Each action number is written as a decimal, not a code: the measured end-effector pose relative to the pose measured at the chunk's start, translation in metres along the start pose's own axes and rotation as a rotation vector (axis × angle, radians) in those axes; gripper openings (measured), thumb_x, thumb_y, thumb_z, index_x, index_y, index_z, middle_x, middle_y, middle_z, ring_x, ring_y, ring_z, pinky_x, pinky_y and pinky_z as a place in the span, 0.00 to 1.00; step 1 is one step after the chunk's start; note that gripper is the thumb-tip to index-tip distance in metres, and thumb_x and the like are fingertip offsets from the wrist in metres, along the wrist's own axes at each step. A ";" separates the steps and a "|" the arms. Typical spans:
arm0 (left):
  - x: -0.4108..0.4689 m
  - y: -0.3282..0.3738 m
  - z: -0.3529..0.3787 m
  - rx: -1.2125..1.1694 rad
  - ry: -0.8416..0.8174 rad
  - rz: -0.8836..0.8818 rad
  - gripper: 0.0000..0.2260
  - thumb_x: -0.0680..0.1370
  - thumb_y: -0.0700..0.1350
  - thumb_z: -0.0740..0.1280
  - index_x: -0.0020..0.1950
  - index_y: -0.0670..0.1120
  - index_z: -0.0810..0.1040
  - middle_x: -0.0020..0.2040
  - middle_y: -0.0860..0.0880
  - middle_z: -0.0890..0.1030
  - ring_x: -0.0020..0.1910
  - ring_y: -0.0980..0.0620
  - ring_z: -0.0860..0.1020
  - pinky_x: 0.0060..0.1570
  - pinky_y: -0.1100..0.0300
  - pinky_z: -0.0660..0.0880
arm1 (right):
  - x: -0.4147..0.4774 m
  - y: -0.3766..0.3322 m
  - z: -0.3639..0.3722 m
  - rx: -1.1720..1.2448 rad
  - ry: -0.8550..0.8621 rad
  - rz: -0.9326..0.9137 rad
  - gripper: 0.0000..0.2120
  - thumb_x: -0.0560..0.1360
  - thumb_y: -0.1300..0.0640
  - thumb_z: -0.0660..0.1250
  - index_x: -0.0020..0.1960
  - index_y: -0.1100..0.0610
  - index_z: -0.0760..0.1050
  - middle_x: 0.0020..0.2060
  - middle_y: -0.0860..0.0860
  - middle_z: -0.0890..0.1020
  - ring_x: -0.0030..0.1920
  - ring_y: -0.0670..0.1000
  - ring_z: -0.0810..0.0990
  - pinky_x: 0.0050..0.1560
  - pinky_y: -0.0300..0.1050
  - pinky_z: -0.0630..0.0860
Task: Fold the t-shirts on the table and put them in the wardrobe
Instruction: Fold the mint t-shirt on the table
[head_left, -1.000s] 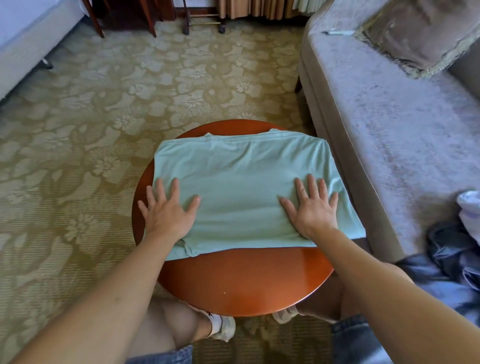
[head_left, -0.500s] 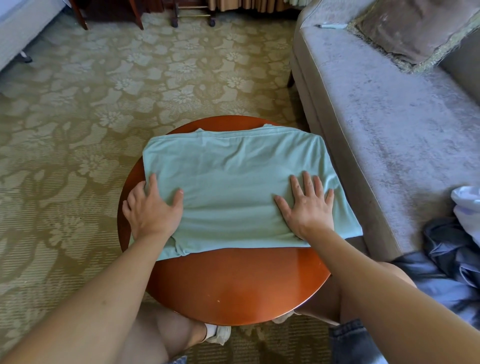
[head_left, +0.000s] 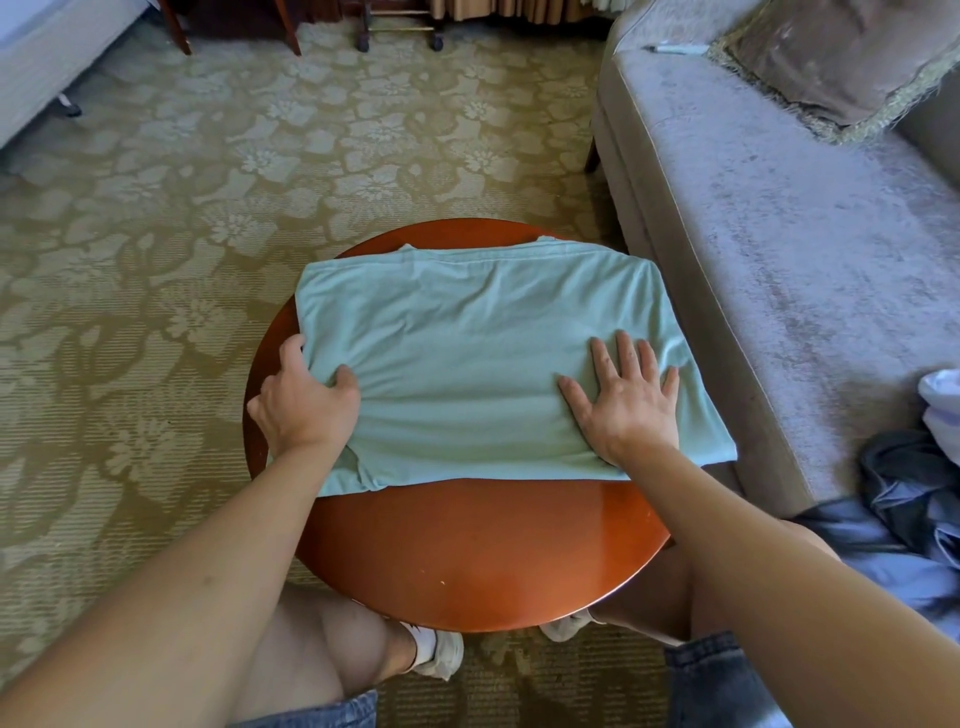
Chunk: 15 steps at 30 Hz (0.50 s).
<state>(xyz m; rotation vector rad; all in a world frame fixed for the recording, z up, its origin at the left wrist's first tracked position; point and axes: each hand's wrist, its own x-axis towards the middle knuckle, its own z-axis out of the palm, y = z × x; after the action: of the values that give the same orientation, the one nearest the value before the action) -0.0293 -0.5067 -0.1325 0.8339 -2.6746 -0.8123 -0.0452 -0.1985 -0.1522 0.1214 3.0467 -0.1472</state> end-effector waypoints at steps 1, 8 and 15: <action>-0.001 0.001 -0.001 -0.020 0.004 -0.012 0.25 0.76 0.51 0.65 0.72 0.50 0.65 0.56 0.42 0.79 0.59 0.39 0.73 0.66 0.47 0.62 | 0.000 0.000 0.000 -0.001 -0.001 0.000 0.38 0.76 0.28 0.39 0.79 0.46 0.48 0.79 0.51 0.47 0.79 0.55 0.44 0.76 0.63 0.43; 0.000 -0.002 -0.008 -0.082 -0.027 0.008 0.29 0.77 0.45 0.63 0.77 0.55 0.59 0.58 0.45 0.79 0.60 0.41 0.75 0.68 0.45 0.66 | 0.000 0.000 0.000 0.005 -0.001 0.003 0.38 0.75 0.28 0.38 0.79 0.46 0.48 0.79 0.51 0.48 0.78 0.55 0.44 0.76 0.63 0.44; 0.023 -0.018 -0.021 -0.044 -0.276 0.216 0.18 0.83 0.43 0.59 0.72 0.53 0.71 0.66 0.45 0.72 0.65 0.43 0.71 0.62 0.55 0.68 | -0.001 -0.001 -0.002 -0.022 -0.028 -0.002 0.38 0.75 0.28 0.37 0.80 0.47 0.45 0.79 0.51 0.46 0.78 0.56 0.43 0.76 0.64 0.43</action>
<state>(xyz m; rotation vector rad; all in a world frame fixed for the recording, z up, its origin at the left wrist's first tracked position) -0.0322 -0.5417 -0.1246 0.4380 -2.9038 -0.9898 -0.0443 -0.1994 -0.1501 0.1139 3.0195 -0.1145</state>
